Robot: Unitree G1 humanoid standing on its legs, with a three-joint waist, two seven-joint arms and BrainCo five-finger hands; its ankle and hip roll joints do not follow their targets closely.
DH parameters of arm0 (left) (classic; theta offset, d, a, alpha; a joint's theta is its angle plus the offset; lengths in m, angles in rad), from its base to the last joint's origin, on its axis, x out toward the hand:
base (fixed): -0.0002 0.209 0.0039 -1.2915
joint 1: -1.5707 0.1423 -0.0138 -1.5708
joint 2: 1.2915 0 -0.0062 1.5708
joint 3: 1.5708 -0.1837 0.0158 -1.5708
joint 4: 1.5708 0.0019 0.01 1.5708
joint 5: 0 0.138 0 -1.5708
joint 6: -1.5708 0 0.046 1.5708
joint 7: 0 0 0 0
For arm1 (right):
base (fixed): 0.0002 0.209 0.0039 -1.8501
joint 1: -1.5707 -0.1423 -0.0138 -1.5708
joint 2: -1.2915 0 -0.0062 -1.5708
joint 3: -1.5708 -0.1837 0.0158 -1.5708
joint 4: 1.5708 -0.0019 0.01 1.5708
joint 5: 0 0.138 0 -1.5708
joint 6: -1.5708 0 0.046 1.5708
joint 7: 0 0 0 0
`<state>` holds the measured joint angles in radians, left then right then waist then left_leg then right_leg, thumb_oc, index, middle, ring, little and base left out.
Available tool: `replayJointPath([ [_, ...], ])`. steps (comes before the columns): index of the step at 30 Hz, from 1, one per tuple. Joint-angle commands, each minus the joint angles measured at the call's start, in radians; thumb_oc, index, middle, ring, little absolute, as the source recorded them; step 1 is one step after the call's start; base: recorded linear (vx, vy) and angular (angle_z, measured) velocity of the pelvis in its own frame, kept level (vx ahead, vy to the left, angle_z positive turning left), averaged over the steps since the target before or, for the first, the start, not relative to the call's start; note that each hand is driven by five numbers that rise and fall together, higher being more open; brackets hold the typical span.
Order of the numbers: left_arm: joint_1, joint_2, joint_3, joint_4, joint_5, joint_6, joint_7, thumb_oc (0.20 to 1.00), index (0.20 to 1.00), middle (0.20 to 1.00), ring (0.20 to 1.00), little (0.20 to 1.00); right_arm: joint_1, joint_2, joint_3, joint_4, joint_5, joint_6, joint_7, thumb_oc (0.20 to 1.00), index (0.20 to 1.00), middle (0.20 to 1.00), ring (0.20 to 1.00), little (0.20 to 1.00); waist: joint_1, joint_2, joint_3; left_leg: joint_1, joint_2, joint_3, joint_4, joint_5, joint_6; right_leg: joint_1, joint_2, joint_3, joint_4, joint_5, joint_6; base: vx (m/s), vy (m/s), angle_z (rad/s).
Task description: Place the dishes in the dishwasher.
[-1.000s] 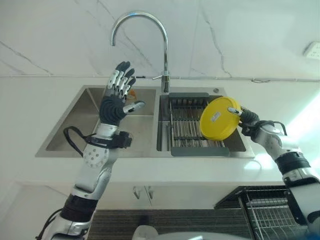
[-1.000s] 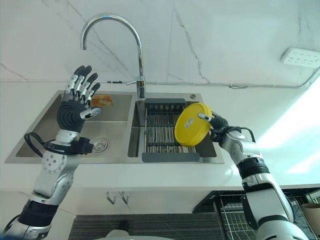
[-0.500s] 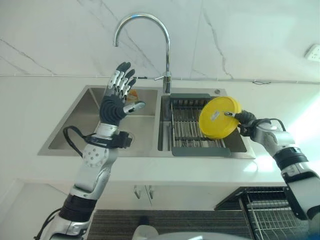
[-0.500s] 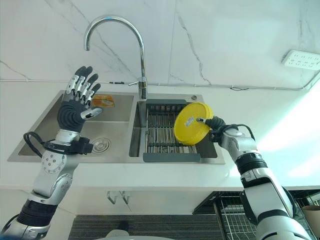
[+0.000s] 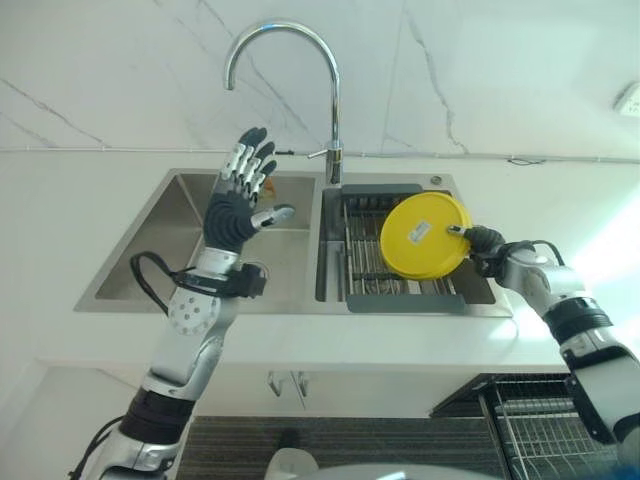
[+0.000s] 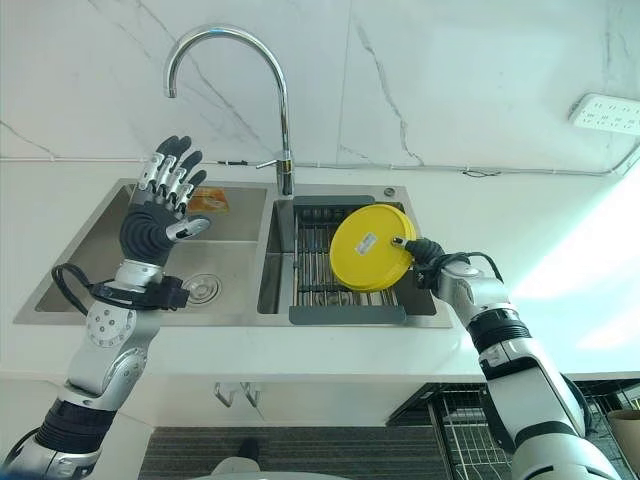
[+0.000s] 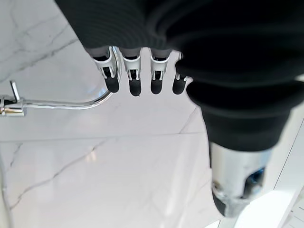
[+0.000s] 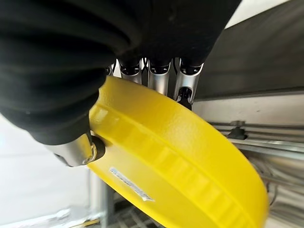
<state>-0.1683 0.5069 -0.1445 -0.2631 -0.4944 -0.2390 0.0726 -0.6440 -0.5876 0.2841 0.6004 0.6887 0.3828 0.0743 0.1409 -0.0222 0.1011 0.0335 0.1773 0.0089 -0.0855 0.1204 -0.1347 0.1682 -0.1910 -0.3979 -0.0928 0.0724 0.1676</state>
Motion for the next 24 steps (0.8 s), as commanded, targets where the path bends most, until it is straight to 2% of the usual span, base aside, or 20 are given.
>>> replayJointPath([
  [1,-0.055,0.023,-0.012,0.003,-0.006,-0.066,-0.015,1.000,1.000,1.000,1.000,1.000,-0.047,-0.026,-0.066,-0.119,0.048,-0.136,-0.052,0.200,0.200,0.200,0.200,0.200,-0.001,-0.009,-0.013,0.049,-0.003,0.103,-0.002,-0.070,0.003,0.029,0.003,-0.011,0.006,-0.066,-0.027,-0.03,-0.061,-0.02],
  [8,-0.023,0.015,0.008,-0.014,0.006,-0.083,0.015,1.000,1.000,1.000,1.000,1.000,0.048,0.011,-0.138,-0.413,-0.038,-0.177,-0.135,0.200,0.200,0.200,0.200,0.200,-0.048,0.002,-0.011,0.055,0.037,0.134,-0.002,-0.054,-0.012,0.014,0.028,0.025,0.006,-0.072,-0.040,-0.05,-0.118,-0.06],
  [13,0.003,0.005,0.030,-0.034,0.026,-0.088,0.021,1.000,1.000,1.000,1.000,1.000,0.092,0.016,-0.189,-0.570,-0.088,-0.208,-0.141,0.200,0.200,0.200,0.200,0.200,-0.074,0.009,-0.007,0.059,0.065,0.158,-0.002,-0.040,-0.027,0.002,0.051,0.045,0.006,-0.080,-0.051,-0.05,-0.109,-0.12],
  [17,0.017,-0.011,0.039,-0.059,0.035,-0.100,0.021,1.000,1.000,1.000,1.000,1.000,0.118,0.012,-0.232,-0.692,-0.113,-0.202,-0.138,0.200,0.200,0.200,0.200,0.200,-0.085,0.015,0.002,0.056,0.068,0.163,-0.002,-0.035,-0.038,-0.013,0.070,0.068,0.006,-0.081,-0.058,-0.08,-0.040,-0.14],
  [18,0.017,-0.017,0.039,-0.065,0.039,-0.106,0.021,1.000,1.000,1.000,1.000,1.000,0.126,0.006,-0.242,-0.718,-0.117,-0.202,-0.138,0.200,0.200,0.200,0.200,0.200,-0.088,0.015,0.005,0.058,0.061,0.166,-0.002,-0.038,-0.038,-0.017,0.073,0.076,0.006,-0.080,-0.058,-0.15,0.065,-0.16],
  [20,0.016,-0.036,0.037,-0.091,0.048,-0.124,0.039,1.000,1.000,1.000,1.000,1.000,0.152,-0.016,-0.268,-0.785,-0.114,-0.225,-0.125,0.200,0.200,0.200,0.200,0.200,-0.092,0.003,0.018,0.053,-0.027,0.139,0.067,-0.086,-0.021,-0.038,0.067,0.110,0.006,-0.065,-0.060,-0.15,0.097,-0.08],
  [21,0.017,-0.038,0.037,-0.096,0.048,-0.128,0.041,1.000,1.000,1.000,1.000,1.000,0.157,-0.020,-0.272,-0.790,-0.116,-0.231,-0.121,0.200,0.200,0.200,0.200,0.200,-0.091,0.001,0.019,0.042,-0.042,0.129,0.091,-0.101,-0.017,-0.040,0.064,0.117,0.006,-0.064,-0.059,-0.09,0.128,-0.22],
  [22,0.017,-0.042,0.036,-0.107,0.055,-0.136,0.050,1.000,1.000,1.000,1.000,1.000,0.161,-0.031,-0.276,-0.801,-0.110,-0.245,-0.109,0.200,0.200,0.200,0.200,0.200,-0.087,-0.005,0.026,0.022,-0.094,0.090,0.160,-0.145,-0.003,-0.042,0.060,0.140,0.006,-0.060,-0.058,-0.07,0.141,-0.28],
  [24,0.017,-0.045,0.041,-0.126,0.081,-0.146,0.061,1.000,1.000,1.000,1.000,1.000,0.176,-0.039,-0.287,-0.830,-0.091,-0.265,-0.103,0.200,0.200,0.200,0.200,0.200,-0.089,-0.009,0.025,0.006,-0.136,0.059,0.165,-0.178,0.021,-0.058,0.055,0.168,0.006,-0.050,-0.051,-0.07,0.207,-0.38],
])
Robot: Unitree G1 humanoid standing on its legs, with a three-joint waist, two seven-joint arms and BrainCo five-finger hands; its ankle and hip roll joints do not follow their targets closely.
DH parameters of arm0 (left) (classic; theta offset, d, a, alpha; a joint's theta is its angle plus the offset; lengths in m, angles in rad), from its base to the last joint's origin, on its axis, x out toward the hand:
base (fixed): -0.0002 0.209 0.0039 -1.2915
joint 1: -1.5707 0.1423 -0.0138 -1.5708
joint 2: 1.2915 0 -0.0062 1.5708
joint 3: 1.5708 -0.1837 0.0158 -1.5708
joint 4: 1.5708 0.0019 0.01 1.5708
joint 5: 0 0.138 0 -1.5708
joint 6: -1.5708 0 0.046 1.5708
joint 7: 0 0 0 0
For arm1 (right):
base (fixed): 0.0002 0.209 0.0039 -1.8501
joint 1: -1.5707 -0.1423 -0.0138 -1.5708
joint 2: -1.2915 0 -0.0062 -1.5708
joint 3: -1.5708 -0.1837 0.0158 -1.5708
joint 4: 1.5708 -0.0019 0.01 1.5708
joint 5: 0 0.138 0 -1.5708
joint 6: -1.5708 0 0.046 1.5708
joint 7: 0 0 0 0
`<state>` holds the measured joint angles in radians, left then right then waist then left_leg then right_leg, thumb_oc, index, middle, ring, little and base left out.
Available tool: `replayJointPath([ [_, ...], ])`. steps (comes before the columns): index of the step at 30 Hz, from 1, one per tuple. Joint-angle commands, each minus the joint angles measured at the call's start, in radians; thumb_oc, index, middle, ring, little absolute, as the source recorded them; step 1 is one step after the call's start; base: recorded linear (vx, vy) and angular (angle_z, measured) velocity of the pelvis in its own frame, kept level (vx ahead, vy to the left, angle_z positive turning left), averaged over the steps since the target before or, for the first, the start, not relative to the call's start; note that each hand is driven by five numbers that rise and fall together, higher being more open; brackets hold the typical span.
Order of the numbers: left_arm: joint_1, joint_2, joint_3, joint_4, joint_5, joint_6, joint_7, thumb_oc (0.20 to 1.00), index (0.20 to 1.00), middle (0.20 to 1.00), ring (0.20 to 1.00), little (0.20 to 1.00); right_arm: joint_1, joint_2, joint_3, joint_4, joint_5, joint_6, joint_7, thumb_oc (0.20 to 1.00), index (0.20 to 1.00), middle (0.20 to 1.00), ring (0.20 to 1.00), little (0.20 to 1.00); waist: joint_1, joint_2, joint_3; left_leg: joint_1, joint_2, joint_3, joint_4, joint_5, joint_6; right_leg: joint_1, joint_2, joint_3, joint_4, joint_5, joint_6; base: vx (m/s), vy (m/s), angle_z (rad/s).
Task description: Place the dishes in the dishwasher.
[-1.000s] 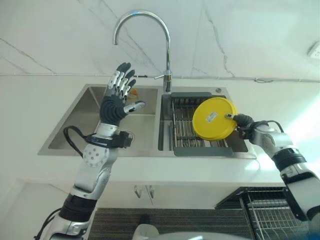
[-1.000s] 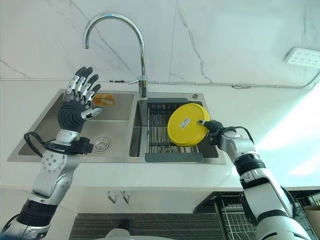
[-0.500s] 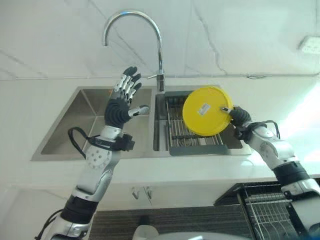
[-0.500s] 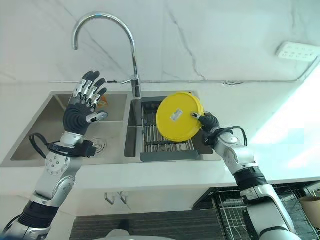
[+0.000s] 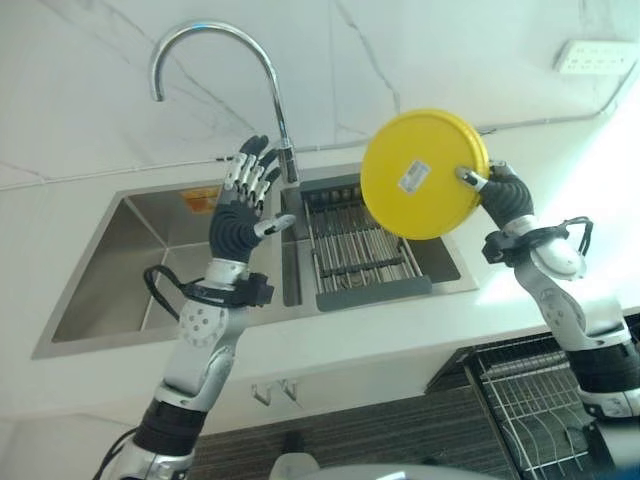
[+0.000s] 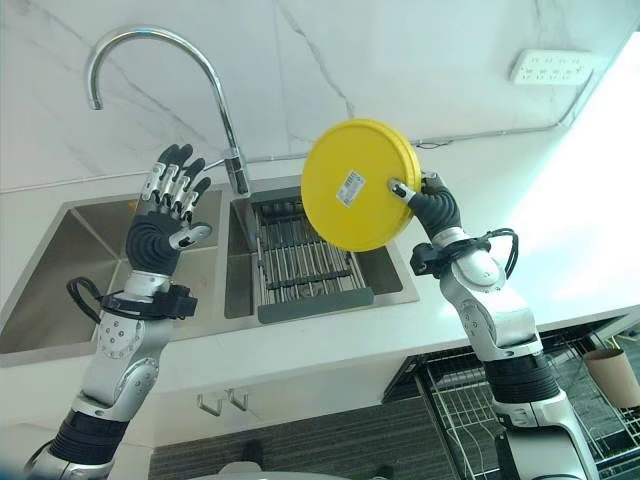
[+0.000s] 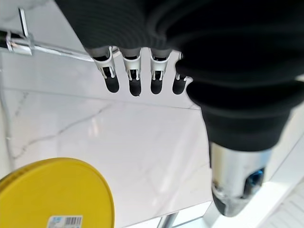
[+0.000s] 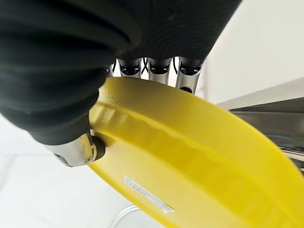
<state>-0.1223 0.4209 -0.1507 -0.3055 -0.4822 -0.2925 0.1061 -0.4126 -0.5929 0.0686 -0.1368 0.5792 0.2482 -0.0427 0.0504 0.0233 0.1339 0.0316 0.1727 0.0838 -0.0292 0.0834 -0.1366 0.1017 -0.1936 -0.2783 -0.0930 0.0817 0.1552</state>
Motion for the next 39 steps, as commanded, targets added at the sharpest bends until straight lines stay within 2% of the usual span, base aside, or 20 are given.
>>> replayJointPath([
  [1,-0.028,0.041,0.049,-0.090,0.082,-0.102,0.026,1.000,1.000,1.000,1.000,1.000,-0.042,-0.026,-0.080,-0.109,0.014,-0.144,0.017,0.200,0.200,0.200,0.200,0.200,-0.003,-0.051,-0.010,0.026,-0.134,-0.009,0.071,-0.138,0.033,0.002,0.057,0.060,0.006,-0.054,-0.032,-0.03,0.284,-0.46],
  [3,-0.032,0.043,0.048,-0.099,0.106,-0.115,0.022,1.000,1.000,1.000,1.000,1.000,0.005,-0.008,-0.104,-0.162,0.003,-0.172,0.013,0.200,0.200,0.200,0.200,0.200,-0.023,-0.040,-0.012,0.066,-0.142,0.000,0.011,-0.131,0.056,-0.017,0.049,0.086,0.006,-0.033,-0.012,0.01,0.324,-0.42],
  [5,-0.059,0.042,0.040,-0.119,0.114,-0.087,0.012,1.000,1.000,1.000,1.000,1.000,0.100,0.024,-0.158,-0.255,0.002,-0.204,0.007,0.200,0.200,0.200,0.200,0.200,-0.065,-0.043,-0.007,0.117,-0.166,0.028,-0.058,-0.129,0.083,-0.063,0.010,0.109,0.006,0.028,0.042,0.03,0.419,-0.50],
  [10,-0.076,0.043,0.017,-0.142,0.168,-0.086,0.023,1.000,1.000,1.000,1.000,1.000,0.162,0.045,-0.180,-0.295,-0.016,-0.251,0.023,0.200,0.200,0.200,0.200,0.200,-0.096,-0.054,0.007,0.131,-0.182,0.040,-0.058,-0.159,0.092,-0.110,-0.025,0.088,0.006,0.093,0.060,-0.02,0.193,-0.16],
  [11,-0.081,0.049,0.014,-0.143,0.177,-0.088,0.032,1.000,1.000,1.000,1.000,1.000,0.164,0.046,-0.183,-0.297,-0.016,-0.255,0.028,0.200,0.200,0.200,0.200,0.200,-0.098,-0.058,0.011,0.136,-0.181,0.060,-0.058,-0.167,0.093,-0.118,-0.032,0.054,0.023,0.115,0.063,-0.05,0.143,-0.34],
  [12,-0.085,0.057,0.016,-0.141,0.182,-0.087,0.044,1.000,1.000,1.000,1.000,1.000,0.165,0.037,-0.185,-0.297,-0.008,-0.262,0.031,0.200,0.200,0.200,0.200,0.200,-0.099,-0.057,0.014,0.138,-0.171,0.098,-0.058,-0.163,0.094,-0.118,-0.034,0.015,0.044,0.104,0.064,-0.03,0.139,-0.50],
  [15,-0.091,0.065,0.015,-0.144,0.180,-0.089,0.058,1.000,1.000,1.000,1.000,1.000,0.162,0.015,-0.189,-0.299,0.004,-0.266,0.028,0.200,0.200,0.200,0.200,0.200,-0.094,-0.051,0.013,0.133,-0.152,0.146,-0.058,-0.152,0.099,-0.097,-0.012,-0.035,0.106,0.050,0.056,-0.05,0.111,-0.67],
  [18,-0.102,0.059,0.003,-0.145,0.204,-0.093,0.080,1.000,1.000,1.000,1.000,1.000,0.168,-0.003,-0.191,-0.299,0.022,-0.286,0.037,0.200,0.200,0.200,0.200,0.200,-0.096,-0.049,0.014,0.121,-0.144,0.166,-0.058,-0.139,0.110,-0.083,0.014,-0.036,0.175,-0.009,0.034,-0.05,0.097,-0.73],
  [20,-0.117,0.049,-0.010,-0.142,0.237,-0.092,0.081,1.000,1.000,1.000,1.000,1.000,0.174,-0.006,-0.189,-0.304,0.038,-0.297,0.048,0.200,0.200,0.200,0.200,0.200,-0.098,-0.056,0.011,0.111,-0.150,0.163,-0.058,-0.131,0.126,-0.077,0.033,-0.001,0.259,-0.041,0.025,-0.03,0.080,-0.37],
  [23,-0.121,0.048,-0.021,-0.140,0.245,-0.097,0.053,1.000,1.000,1.000,1.000,1.000,0.189,-0.005,-0.193,-0.307,0.049,-0.305,0.060,0.200,0.200,0.200,0.200,0.200,-0.079,-0.070,0.003,0.101,-0.149,0.166,-0.058,-0.125,0.137,-0.060,0.005,0.000,0.324,-0.038,0.029,-0.02,-0.057,-0.57],
  [25,-0.116,0.050,-0.028,-0.145,0.259,-0.103,0.039,1.000,1.000,1.000,1.000,1.000,0.193,-0.001,-0.196,-0.308,0.059,-0.310,0.061,0.200,0.200,0.200,0.200,0.200,-0.058,-0.078,0.000,0.098,-0.139,0.170,-0.058,-0.122,0.137,-0.035,-0.037,-0.021,0.322,-0.021,0.032,-0.04,-0.175,-0.36],
  [28,-0.125,0.059,-0.062,-0.147,0.293,-0.109,0.038,1.000,1.000,1.000,1.000,1.000,0.178,0.012,-0.185,-0.309,0.057,-0.312,0.042,0.200,0.200,0.200,0.200,0.200,-0.034,-0.088,0.003,0.094,-0.109,0.185,-0.049,-0.117,0.127,0.007,-0.108,-0.051,0.280,0.008,0.041,-0.10,-0.347,-0.04],
  [29,-0.144,0.063,-0.089,-0.140,0.320,-0.114,0.059,1.000,1.000,1.000,1.000,1.000,0.159,0.023,-0.169,-0.311,0.039,-0.310,0.030,0.200,0.200,0.200,0.200,0.200,-0.023,-0.095,0.004,0.086,-0.089,0.199,-0.039,-0.111,0.116,0.035,-0.146,-0.065,0.228,0.027,0.052,-0.13,-0.381,-0.35],
  [30,-0.147,0.064,-0.092,-0.138,0.324,-0.116,0.061,1.000,1.000,1.000,1.000,1.000,0.157,0.024,-0.168,-0.311,0.038,-0.309,0.028,0.200,0.200,0.200,0.200,0.200,-0.022,-0.095,0.005,0.086,-0.088,0.200,-0.036,-0.112,0.115,0.038,-0.147,-0.066,0.221,0.030,0.053,-0.17,-0.459,-0.42],
  [32,-0.187,0.070,-0.127,-0.130,0.364,-0.110,0.089,1.000,1.000,1.000,1.000,1.000,0.130,0.029,-0.144,-0.316,0.023,-0.305,0.004,0.200,0.200,0.200,0.200,0.200,-0.017,-0.102,0.004,0.068,-0.046,0.214,-0.013,-0.102,0.088,0.058,-0.192,-0.074,0.141,0.066,0.074,-0.16,-0.456,-0.44],
  [36,-0.233,0.082,-0.142,-0.114,0.371,-0.118,0.095,1.000,1.000,1.000,1.000,1.000,0.105,0.024,-0.125,-0.315,0.018,-0.318,-0.033,0.200,0.200,0.200,0.200,0.200,-0.016,-0.102,0.007,0.045,0.037,0.212,0.008,-0.076,0.035,0.076,-0.201,-0.065,0.040,0.072,0.096,-0.20,-0.558,-0.54],
  [37,-0.243,0.089,-0.142,-0.116,0.370,-0.121,0.092,1.000,1.000,1.000,1.000,1.000,0.105,0.025,-0.126,-0.320,0.016,-0.327,-0.039,0.200,0.200,0.200,0.200,0.200,-0.019,-0.101,0.012,0.032,0.074,0.201,0.013,-0.064,0.012,0.073,-0.190,-0.047,0.043,0.051,0.099,-0.26,-0.687,-0.40],
  [39,-0.244,0.095,-0.129,-0.121,0.364,-0.119,0.086,1.000,1.000,1.000,1.000,1.000,0.107,0.019,-0.131,-0.332,0.034,-0.323,-0.034,0.200,0.200,0.200,0.200,0.200,-0.019,-0.102,0.016,0.015,0.124,0.193,0.030,-0.044,-0.013,0.068,-0.175,-0.043,0.067,0.011,0.103,-0.24,-0.599,-0.05],
])
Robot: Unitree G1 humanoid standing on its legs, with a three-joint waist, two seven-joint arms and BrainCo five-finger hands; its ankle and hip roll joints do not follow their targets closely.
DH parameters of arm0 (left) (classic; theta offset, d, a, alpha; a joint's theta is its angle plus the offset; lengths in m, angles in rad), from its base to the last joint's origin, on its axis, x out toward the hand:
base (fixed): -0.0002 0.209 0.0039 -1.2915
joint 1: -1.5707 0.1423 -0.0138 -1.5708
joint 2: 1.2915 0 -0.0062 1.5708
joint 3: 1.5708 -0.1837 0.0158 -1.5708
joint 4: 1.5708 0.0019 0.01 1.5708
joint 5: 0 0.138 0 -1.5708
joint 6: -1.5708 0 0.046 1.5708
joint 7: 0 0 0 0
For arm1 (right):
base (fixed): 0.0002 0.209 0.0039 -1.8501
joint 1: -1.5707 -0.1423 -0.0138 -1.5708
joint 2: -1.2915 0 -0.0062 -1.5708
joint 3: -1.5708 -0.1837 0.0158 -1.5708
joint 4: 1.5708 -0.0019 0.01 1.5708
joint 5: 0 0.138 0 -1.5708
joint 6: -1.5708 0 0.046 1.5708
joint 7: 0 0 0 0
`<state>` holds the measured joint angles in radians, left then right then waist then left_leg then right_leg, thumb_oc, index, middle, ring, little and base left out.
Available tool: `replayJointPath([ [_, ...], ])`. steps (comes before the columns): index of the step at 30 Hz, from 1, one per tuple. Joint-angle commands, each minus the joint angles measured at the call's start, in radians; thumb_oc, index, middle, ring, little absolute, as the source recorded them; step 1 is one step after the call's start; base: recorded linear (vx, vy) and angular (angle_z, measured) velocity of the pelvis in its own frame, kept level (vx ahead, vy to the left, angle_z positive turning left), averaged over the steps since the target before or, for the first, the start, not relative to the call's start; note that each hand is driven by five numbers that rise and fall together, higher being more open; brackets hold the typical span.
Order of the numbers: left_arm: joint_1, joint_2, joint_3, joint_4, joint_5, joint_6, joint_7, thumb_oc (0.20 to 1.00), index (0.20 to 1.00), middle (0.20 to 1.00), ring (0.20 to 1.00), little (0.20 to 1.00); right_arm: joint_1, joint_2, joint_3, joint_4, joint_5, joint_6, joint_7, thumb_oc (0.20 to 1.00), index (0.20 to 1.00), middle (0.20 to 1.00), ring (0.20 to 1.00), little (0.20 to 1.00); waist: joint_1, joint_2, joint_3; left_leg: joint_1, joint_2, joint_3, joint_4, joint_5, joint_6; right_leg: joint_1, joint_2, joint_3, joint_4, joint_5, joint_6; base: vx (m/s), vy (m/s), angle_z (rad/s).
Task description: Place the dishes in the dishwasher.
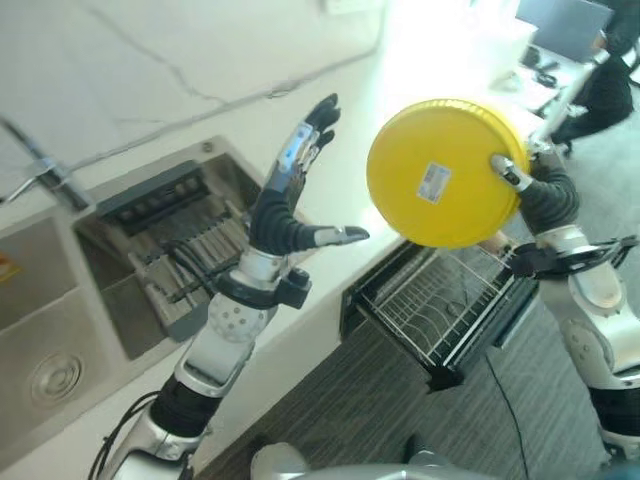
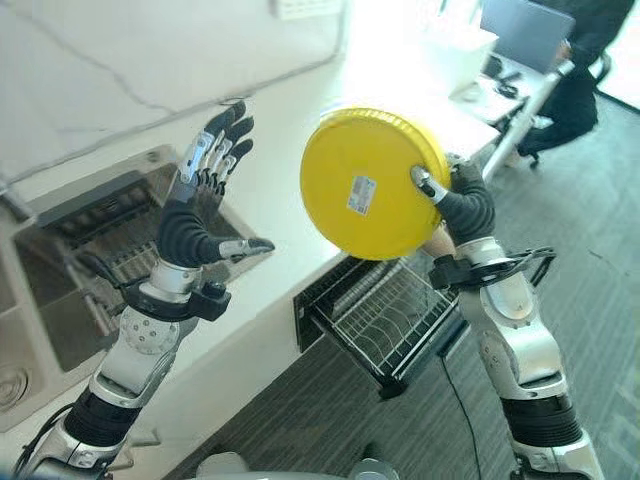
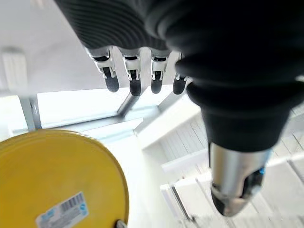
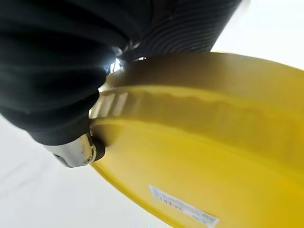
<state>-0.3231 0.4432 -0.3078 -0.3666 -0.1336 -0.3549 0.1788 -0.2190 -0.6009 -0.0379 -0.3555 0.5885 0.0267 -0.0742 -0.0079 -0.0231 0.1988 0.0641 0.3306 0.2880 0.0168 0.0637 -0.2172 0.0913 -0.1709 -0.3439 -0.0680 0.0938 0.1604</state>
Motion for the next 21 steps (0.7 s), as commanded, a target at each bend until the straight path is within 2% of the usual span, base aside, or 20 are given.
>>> replayJointPath([
  [1,-0.036,0.072,0.045,-0.067,0.022,-0.050,0.014,1.000,1.000,1.000,1.000,1.000,-0.090,0.027,-0.025,-0.119,0.030,-0.090,0.014,0.200,0.200,0.200,0.200,0.200,0.039,-0.055,-0.048,-0.017,-0.002,-0.001,-0.014,-0.012,0.053,0.076,-0.180,0.007,0.047,-0.026,0.101,-0.22,-0.510,0.04],
  [3,-0.016,0.075,0.068,-0.081,0.025,-0.035,0.037,1.000,1.000,1.000,1.000,1.000,-0.103,0.014,-0.022,-0.132,0.044,-0.062,0.056,0.200,0.200,0.200,0.200,0.200,0.030,-0.046,-0.051,-0.010,0.039,-0.018,-0.038,0.021,0.029,0.065,-0.144,0.016,0.034,-0.051,0.094,-0.23,-0.498,-0.13],
  [5,0.002,0.068,0.081,-0.090,0.043,-0.018,0.066,1.000,1.000,1.000,1.000,1.000,-0.121,0.008,-0.008,-0.145,0.048,-0.032,0.088,0.200,0.200,0.200,0.200,0.200,0.014,-0.030,-0.047,-0.013,0.076,-0.019,-0.086,0.088,0.007,0.046,-0.099,0.041,0.029,-0.066,0.060,-0.23,-0.441,-0.13],
  [6,0.001,0.064,0.082,-0.084,0.037,-0.014,0.071,1.000,1.000,1.000,1.000,1.000,-0.129,0.006,-0.001,-0.144,0.044,-0.031,0.090,0.200,0.200,0.200,0.200,0.200,0.008,-0.029,-0.046,-0.015,0.082,-0.013,-0.092,0.092,0.004,0.048,-0.087,0.040,0.023,-0.072,0.051,-0.17,-0.352,-0.08],
  [7,0.002,0.055,0.081,-0.078,0.037,-0.016,0.073,1.000,1.000,1.000,1.000,1.000,-0.131,0.006,0.005,-0.148,0.028,-0.034,0.082,0.200,0.200,0.200,0.200,0.200,0.002,-0.025,-0.045,-0.033,0.084,0.007,-0.082,0.123,0.001,0.057,-0.074,0.033,0.016,-0.082,0.040,-0.16,-0.288,-0.09],
  [8,0.004,0.047,0.081,-0.070,0.035,-0.026,0.067,1.000,1.000,1.000,1.000,1.000,-0.130,-0.002,0.004,-0.148,0.000,-0.040,0.075,0.200,0.200,0.200,0.200,0.200,-0.006,-0.027,-0.043,-0.044,0.066,0.039,-0.043,0.114,0.007,0.059,-0.065,0.017,0.012,-0.078,0.026,-0.18,-0.235,0.07],
  [9,0.012,0.040,0.087,-0.065,0.039,-0.037,0.065,1.000,1.000,1.000,1.000,1.000,-0.138,-0.010,0.006,-0.142,-0.011,-0.049,0.075,0.200,0.200,0.200,0.200,0.200,-0.004,-0.029,-0.043,-0.050,0.034,0.034,-0.014,0.082,0.017,0.058,-0.065,0.007,0.004,-0.072,0.021,-0.20,-0.201,0.23],
  [10,0.032,0.040,0.087,-0.066,0.063,-0.064,0.085,1.000,1.000,1.000,1.000,1.000,-0.156,-0.019,0.028,-0.124,-0.030,-0.064,0.066,0.200,0.200,0.200,0.200,0.200,0.002,-0.024,-0.043,-0.062,-0.022,0.034,0.006,0.040,0.028,0.066,-0.064,-0.007,-0.015,-0.066,0.018,-0.13,-0.082,0.26],
  [13,0.035,0.047,0.096,-0.069,0.059,-0.081,0.056,1.000,1.000,1.000,1.000,1.000,-0.148,-0.017,0.036,-0.116,-0.042,-0.077,0.038,0.200,0.200,0.200,0.200,0.200,-0.004,-0.006,-0.055,-0.029,-0.022,0.112,-0.055,0.049,0.024,0.069,-0.073,-0.065,-0.019,-0.059,0.026,-0.04,0.056,0.18],
  [15,0.032,0.051,0.087,-0.080,0.086,-0.077,0.066,1.000,1.000,1.000,1.000,1.000,-0.139,-0.002,0.042,-0.125,-0.055,-0.076,0.021,0.200,0.200,0.200,0.200,0.200,0.002,0.001,-0.063,-0.004,-0.054,0.085,-0.076,0.042,0.032,0.071,-0.090,-0.072,-0.019,-0.048,0.043,0.06,0.207,0.49],
  [18,0.039,0.053,0.089,-0.101,0.094,-0.074,0.060,1.000,1.000,1.000,1.000,1.000,-0.118,0.000,0.027,-0.143,-0.061,-0.074,0.022,0.200,0.200,0.200,0.200,0.200,0.008,0.003,-0.068,0.003,-0.077,0.067,-0.071,0.025,0.041,0.081,-0.106,-0.072,-0.018,-0.044,0.055,0.11,0.295,0.18],
  [20,0.031,0.060,0.081,-0.117,0.093,-0.068,0.023,1.000,1.000,1.000,1.000,1.000,-0.090,0.005,0.005,-0.158,-0.061,-0.078,-0.001,0.200,0.200,0.200,0.200,0.200,0.015,-0.002,-0.065,0.014,-0.106,0.052,-0.072,0.007,0.062,0.092,-0.136,-0.082,0.039,-0.055,0.067,0.20,0.374,0.16],
  [21,0.023,0.071,0.073,-0.122,0.080,-0.080,-0.003,1.000,1.000,1.000,1.000,1.000,-0.070,0.010,-0.004,-0.164,-0.071,-0.096,-0.021,0.200,0.200,0.200,0.200,0.200,0.013,-0.011,-0.056,0.017,-0.123,0.031,-0.068,-0.005,0.082,0.072,-0.151,-0.060,0.156,-0.054,0.074,0.10,0.190,0.14],
])
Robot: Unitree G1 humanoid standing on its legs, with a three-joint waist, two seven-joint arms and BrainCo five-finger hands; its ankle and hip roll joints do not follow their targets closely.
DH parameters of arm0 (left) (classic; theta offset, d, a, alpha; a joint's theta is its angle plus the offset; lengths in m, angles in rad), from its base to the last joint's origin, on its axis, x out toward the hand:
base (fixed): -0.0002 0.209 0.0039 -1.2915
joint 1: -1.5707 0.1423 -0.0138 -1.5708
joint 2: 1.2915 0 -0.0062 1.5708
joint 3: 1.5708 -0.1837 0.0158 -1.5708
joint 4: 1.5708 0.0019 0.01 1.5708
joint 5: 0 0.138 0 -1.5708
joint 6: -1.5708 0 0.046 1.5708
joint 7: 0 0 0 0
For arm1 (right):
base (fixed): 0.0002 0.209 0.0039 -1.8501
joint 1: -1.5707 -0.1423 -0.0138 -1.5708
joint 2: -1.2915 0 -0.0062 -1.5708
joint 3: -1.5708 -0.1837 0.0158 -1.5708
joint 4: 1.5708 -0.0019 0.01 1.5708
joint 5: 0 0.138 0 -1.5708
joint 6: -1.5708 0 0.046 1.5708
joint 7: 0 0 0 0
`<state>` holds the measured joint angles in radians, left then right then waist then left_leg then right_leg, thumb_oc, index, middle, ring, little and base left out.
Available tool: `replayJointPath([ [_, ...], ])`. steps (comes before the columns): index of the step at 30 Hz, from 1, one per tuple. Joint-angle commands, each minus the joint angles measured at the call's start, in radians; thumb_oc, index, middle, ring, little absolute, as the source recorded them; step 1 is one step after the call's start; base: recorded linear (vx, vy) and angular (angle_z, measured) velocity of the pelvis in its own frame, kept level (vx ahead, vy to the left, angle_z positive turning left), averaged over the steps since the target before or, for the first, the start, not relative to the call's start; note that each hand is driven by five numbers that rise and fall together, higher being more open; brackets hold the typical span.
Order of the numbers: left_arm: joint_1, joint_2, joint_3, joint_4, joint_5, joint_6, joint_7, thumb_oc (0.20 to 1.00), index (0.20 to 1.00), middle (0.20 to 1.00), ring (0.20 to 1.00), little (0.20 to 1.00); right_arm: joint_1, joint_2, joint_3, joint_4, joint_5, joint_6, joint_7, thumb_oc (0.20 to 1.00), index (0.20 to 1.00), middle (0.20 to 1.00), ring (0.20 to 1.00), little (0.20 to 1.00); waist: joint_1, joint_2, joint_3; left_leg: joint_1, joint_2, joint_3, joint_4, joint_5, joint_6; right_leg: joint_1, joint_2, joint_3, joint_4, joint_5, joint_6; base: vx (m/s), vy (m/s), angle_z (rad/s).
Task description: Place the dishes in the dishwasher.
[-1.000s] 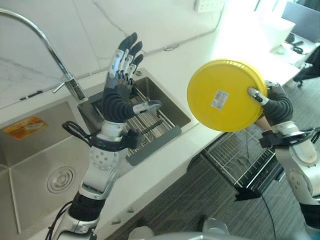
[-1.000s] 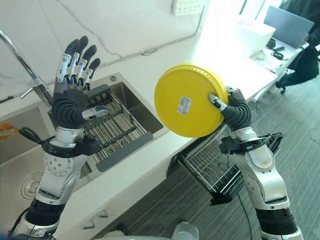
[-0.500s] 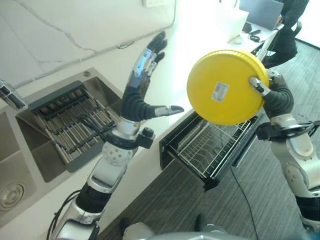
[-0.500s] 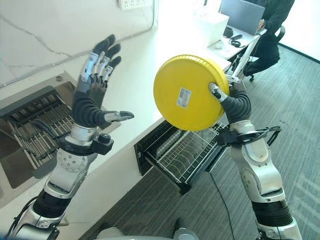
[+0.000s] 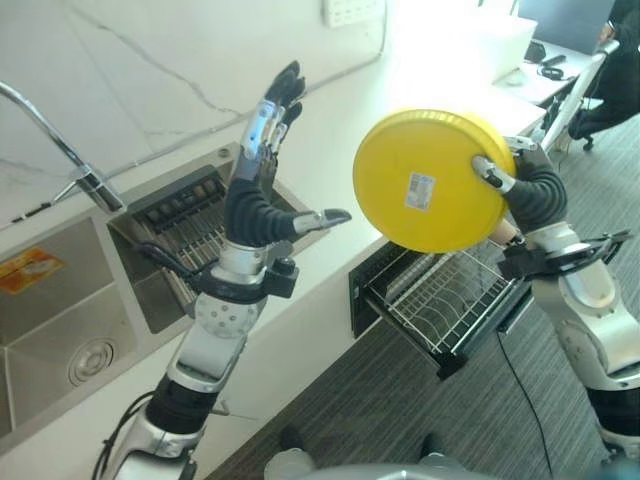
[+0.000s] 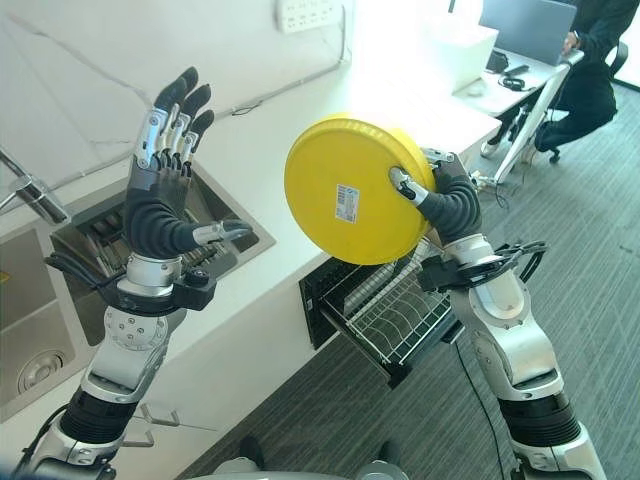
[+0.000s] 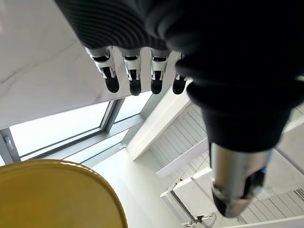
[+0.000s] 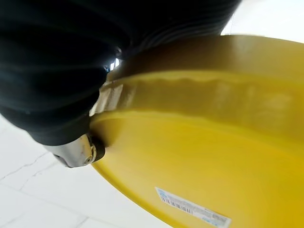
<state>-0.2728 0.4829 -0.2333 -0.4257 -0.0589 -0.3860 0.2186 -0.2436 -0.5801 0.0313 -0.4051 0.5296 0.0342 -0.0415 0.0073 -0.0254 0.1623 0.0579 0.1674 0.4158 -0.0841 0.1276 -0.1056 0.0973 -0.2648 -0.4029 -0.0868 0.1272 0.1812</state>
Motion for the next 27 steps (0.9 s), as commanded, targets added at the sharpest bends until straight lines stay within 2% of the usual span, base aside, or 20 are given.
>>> replayJointPath([
  [1,-0.033,0.034,-0.006,-0.066,-0.001,-0.058,-0.057,1.000,1.000,1.000,1.000,1.000,-0.036,-0.008,-0.076,-0.118,-0.016,-0.113,-0.057,0.200,0.200,0.200,0.200,0.200,-0.005,-0.012,-0.014,0.017,0.033,-0.113,0.036,-0.070,-0.017,0.036,-0.061,0.022,0.231,-0.077,0.051,0.07,0.122,0.26],
  [2,-0.036,0.034,-0.009,-0.068,0.001,-0.063,-0.063,1.000,1.000,1.000,1.000,1.000,-0.030,-0.007,-0.077,-0.121,-0.018,-0.120,-0.060,0.200,0.200,0.200,0.200,0.200,-0.007,-0.013,-0.011,0.016,0.030,-0.123,0.038,-0.073,-0.011,0.017,-0.063,0.038,0.262,-0.074,0.051,0.03,-0.022,0.37],
  [3,-0.054,0.038,-0.020,-0.064,0.022,-0.079,-0.089,1.000,1.000,1.000,1.000,1.000,-0.014,0.001,-0.079,-0.120,-0.018,-0.143,-0.065,0.200,0.200,0.200,0.200,0.200,-0.021,-0.018,0.003,0.015,0.028,-0.155,0.043,-0.082,-0.001,-0.044,-0.065,0.093,0.307,-0.063,0.044,0.03,-0.210,0.34],
  [6,-0.115,0.049,-0.059,-0.051,0.085,-0.093,-0.125,1.000,1.000,1.000,1.000,1.000,-0.024,0.020,-0.069,-0.086,-0.045,-0.166,-0.074,0.200,0.200,0.200,0.200,0.200,-0.019,-0.029,0.015,-0.021,0.055,-0.176,0.083,-0.093,-0.017,-0.047,-0.102,0.128,0.170,-0.028,0.043,0.03,-0.427,0.26],
  [8,-0.145,0.061,-0.075,-0.048,0.097,-0.088,-0.122,1.000,1.000,1.000,1.000,1.000,-0.045,0.032,-0.047,-0.072,-0.075,-0.178,-0.088,0.200,0.200,0.200,0.200,0.200,-0.014,-0.029,0.020,-0.041,0.085,-0.185,0.103,-0.101,-0.041,-0.039,-0.142,0.145,0.054,0.059,0.060,-0.01,-0.541,0.36],
  [10,-0.178,0.081,-0.092,-0.026,0.098,-0.095,-0.099,1.000,1.000,1.000,1.000,1.000,-0.073,0.043,-0.021,-0.060,-0.102,-0.183,-0.104,0.200,0.200,0.200,0.200,0.200,-0.018,-0.027,0.027,-0.045,0.121,-0.206,0.104,-0.097,-0.055,-0.055,-0.153,0.192,0.027,0.094,0.073,-0.02,-0.600,0.12],
  [12,-0.196,0.094,-0.095,-0.015,0.100,-0.093,-0.096,1.000,1.000,1.000,1.000,1.000,-0.083,0.036,-0.020,-0.067,-0.097,-0.172,-0.105,0.200,0.200,0.200,0.200,0.200,-0.016,-0.027,0.021,-0.044,0.161,-0.222,0.101,-0.098,-0.074,-0.053,-0.141,0.206,0.032,0.061,0.081,0.03,-0.633,0.13],
  [14,-0.185,0.103,-0.073,-0.019,0.088,-0.087,-0.114,1.000,1.000,1.000,1.000,1.000,-0.080,0.011,-0.037,-0.080,-0.042,-0.139,-0.082,0.200,0.200,0.200,0.200,0.200,-0.011,-0.027,0.010,-0.064,0.211,-0.243,0.124,-0.082,-0.099,-0.043,-0.120,0.191,0.043,0.016,0.081,0.05,-0.707,0.30],
  [15,-0.137,0.100,-0.052,-0.028,0.115,-0.075,-0.094,1.000,1.000,1.000,1.000,1.000,-0.093,-0.003,-0.026,-0.083,0.005,-0.089,-0.052,0.200,0.200,0.200,0.200,0.200,-0.010,-0.014,-0.001,-0.041,0.262,-0.241,0.096,-0.043,-0.121,-0.044,-0.082,0.160,0.074,-0.043,0.081,0.10,-0.685,0.23],
  [16,-0.111,0.095,-0.049,-0.024,0.115,-0.067,-0.087,1.000,1.000,1.000,1.000,1.000,-0.110,-0.003,-0.004,-0.074,-0.005,-0.076,-0.047,0.200,0.200,0.200,0.200,0.200,-0.014,-0.011,-0.007,-0.015,0.292,-0.207,0.060,-0.007,-0.130,-0.041,-0.070,0.140,0.092,-0.068,0.076,0.12,-0.525,0.03],
  [17,-0.106,0.094,-0.048,-0.022,0.114,-0.065,-0.086,1.000,1.000,1.000,1.000,1.000,-0.113,-0.002,0.002,-0.071,-0.005,-0.075,-0.047,0.200,0.200,0.200,0.200,0.200,-0.015,-0.010,-0.009,-0.003,0.298,-0.195,0.048,-0.004,-0.134,-0.036,-0.068,0.135,0.094,-0.079,0.075,0.06,-0.282,-0.33],
  [19,-0.085,0.088,-0.046,-0.010,0.125,-0.095,-0.088,1.000,1.000,1.000,1.000,1.000,-0.115,-0.002,0.018,-0.057,-0.011,-0.071,-0.054,0.200,0.200,0.200,0.200,0.200,-0.018,-0.005,-0.007,-0.019,0.326,-0.143,0.062,0.098,-0.144,-0.019,-0.036,0.102,0.094,-0.101,0.046,0.03,-0.331,-0.25],
  [20,-0.072,0.084,-0.044,-0.004,0.128,-0.125,-0.092,1.000,1.000,1.000,1.000,1.000,-0.109,-0.011,0.015,-0.051,-0.016,-0.074,-0.060,0.200,0.200,0.200,0.200,0.200,-0.024,-0.007,-0.007,-0.027,0.317,-0.119,0.086,0.092,-0.140,-0.001,-0.021,0.075,0.086,-0.107,0.031,0.02,-0.446,0.04],
  [22,-0.049,0.082,-0.042,-0.011,0.166,-0.145,-0.066,1.000,1.000,1.000,1.000,1.000,-0.118,-0.039,0.025,-0.033,0.003,-0.087,-0.060,0.200,0.200,0.200,0.200,0.200,-0.022,-0.009,-0.009,-0.033,0.229,-0.123,0.128,0.015,-0.111,0.010,-0.004,0.055,0.062,-0.094,0.015,0.01,-0.310,0.33],
  [23,-0.041,0.084,-0.042,-0.010,0.180,-0.146,-0.048,1.000,1.000,1.000,1.000,1.000,-0.120,-0.049,0.030,-0.026,0.011,-0.092,-0.051,0.200,0.200,0.200,0.200,0.200,-0.021,-0.006,-0.011,-0.031,0.164,-0.132,0.136,-0.033,-0.094,0.016,0.007,0.057,0.041,-0.085,0.013,0.01,-0.139,0.24],
  [24,-0.044,0.081,-0.044,-0.007,0.173,-0.145,-0.042,1.000,1.000,1.000,1.000,1.000,-0.121,-0.056,0.033,-0.020,0.015,-0.098,-0.052,0.200,0.200,0.200,0.200,0.200,-0.018,-0.002,-0.014,-0.038,0.114,-0.134,0.140,-0.056,-0.084,0.023,0.014,0.056,0.026,-0.079,0.013,0.02,-0.107,-0.01],
  [26,-0.065,0.061,-0.057,-0.001,0.156,-0.142,-0.054,1.000,1.000,1.000,1.000,1.000,-0.127,-0.047,0.036,-0.014,-0.004,-0.093,-0.069,0.200,0.200,0.200,0.200,0.200,-0.015,0.001,-0.018,-0.066,0.066,-0.109,0.129,-0.045,-0.087,0.048,0.028,0.041,0.001,-0.076,0.014,0.04,0.019,0.08],
  [27,-0.077,0.049,-0.070,0.007,0.133,-0.131,-0.076,1.000,1.000,1.000,1.000,1.000,-0.127,-0.028,0.038,-0.004,-0.057,-0.100,-0.091,0.200,0.200,0.200,0.200,0.200,-0.035,0.005,-0.026,-0.028,0.056,-0.063,0.082,-0.052,-0.065,0.032,0.025,0.027,0.005,-0.062,0.015,0.10,0.149,0.38],
])
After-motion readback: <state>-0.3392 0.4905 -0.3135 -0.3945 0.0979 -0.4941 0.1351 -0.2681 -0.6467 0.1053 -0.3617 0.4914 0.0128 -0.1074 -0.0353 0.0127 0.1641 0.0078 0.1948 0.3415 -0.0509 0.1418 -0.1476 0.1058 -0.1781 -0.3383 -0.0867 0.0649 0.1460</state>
